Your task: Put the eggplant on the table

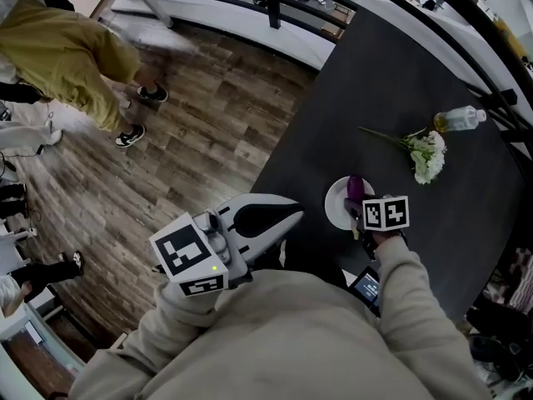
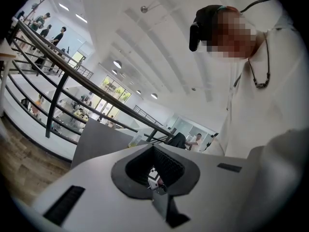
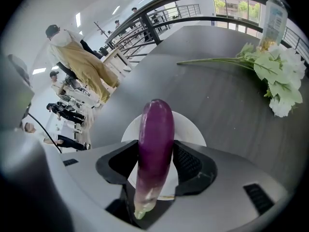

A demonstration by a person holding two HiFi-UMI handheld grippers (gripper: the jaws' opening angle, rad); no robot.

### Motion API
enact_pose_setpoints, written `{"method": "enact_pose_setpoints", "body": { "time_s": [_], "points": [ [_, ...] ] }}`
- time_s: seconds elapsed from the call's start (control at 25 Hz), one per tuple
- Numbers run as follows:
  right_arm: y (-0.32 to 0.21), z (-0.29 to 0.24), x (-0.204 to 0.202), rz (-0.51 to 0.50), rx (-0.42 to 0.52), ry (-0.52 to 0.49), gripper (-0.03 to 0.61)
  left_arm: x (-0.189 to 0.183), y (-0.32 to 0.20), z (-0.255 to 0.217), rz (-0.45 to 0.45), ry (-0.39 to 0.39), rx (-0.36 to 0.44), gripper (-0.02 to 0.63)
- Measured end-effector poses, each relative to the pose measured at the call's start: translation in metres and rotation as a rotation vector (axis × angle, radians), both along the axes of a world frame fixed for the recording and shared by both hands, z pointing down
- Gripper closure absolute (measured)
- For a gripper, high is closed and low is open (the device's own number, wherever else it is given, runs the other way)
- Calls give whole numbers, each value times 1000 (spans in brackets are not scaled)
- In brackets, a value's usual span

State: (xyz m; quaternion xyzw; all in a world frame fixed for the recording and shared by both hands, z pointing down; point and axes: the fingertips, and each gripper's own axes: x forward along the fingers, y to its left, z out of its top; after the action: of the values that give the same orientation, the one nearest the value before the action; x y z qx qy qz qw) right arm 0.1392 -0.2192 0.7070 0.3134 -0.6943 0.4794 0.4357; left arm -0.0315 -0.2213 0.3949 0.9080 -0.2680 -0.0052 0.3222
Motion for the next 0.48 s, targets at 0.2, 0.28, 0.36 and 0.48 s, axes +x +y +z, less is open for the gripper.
{"method": "enact_pose_setpoints", "body": {
  "time_s": [0.2,0.28,0.36,0.48],
  "points": [
    [1,4,1,-22,7,26,347,-3,3,1,-15,0,-2,609],
    [2,4,2,-32,11,32,329,-3,5,1,-16,1,-2,609],
    [2,3,2,-38,18,36,307,-3,5,1,-17,1,0,609],
    [0,2,0,-29,25,27,288,-4,5,-2,-18,-3,5,609]
  ]
}}
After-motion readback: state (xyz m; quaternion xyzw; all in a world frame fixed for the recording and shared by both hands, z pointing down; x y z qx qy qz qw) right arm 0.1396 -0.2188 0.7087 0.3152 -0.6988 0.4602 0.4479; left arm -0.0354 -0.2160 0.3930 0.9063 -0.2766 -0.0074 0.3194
